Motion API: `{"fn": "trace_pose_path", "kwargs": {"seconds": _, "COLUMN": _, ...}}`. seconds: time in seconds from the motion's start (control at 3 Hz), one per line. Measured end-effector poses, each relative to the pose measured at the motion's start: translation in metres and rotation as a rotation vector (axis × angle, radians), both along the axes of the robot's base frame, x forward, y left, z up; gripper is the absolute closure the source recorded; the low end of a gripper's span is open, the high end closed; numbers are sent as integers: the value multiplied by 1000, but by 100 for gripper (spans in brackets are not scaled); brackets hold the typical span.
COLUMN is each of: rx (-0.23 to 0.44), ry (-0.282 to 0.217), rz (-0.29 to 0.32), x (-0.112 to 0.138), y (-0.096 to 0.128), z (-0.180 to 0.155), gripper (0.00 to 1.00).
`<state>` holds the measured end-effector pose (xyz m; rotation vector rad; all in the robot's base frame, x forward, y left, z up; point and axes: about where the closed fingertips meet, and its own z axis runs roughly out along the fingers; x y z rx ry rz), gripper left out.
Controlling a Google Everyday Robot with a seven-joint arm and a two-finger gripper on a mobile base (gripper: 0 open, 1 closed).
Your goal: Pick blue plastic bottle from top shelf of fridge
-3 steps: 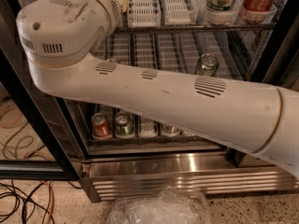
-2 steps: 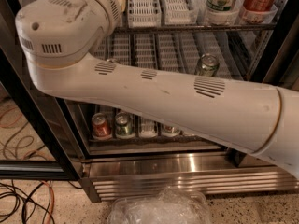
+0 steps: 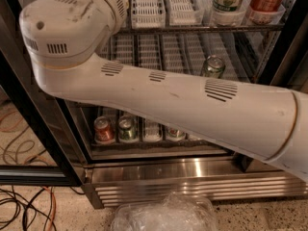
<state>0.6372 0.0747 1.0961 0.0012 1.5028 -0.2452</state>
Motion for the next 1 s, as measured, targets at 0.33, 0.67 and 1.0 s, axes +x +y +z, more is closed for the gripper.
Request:
{"fn": "trace_pose_path", "kwargs": {"seconds": 0.33, "rx": -17, "ry": -48, "rz": 19, "x": -9, "y": 5, "z": 23, "gripper": 100}}
{"fn": "trace_pose_path", "kwargs": {"seconds": 0.67, "rx": -26, "ry": -99, "rz": 38, "x": -18, "y": 11, "z": 44, "gripper": 100}}
{"fn": "trace_pose_path", "kwargs": {"seconds": 1.0, "rx": -35, "ry": -104, "rz": 59, "x": -32, "y": 17, "z": 56, "gripper": 100}}
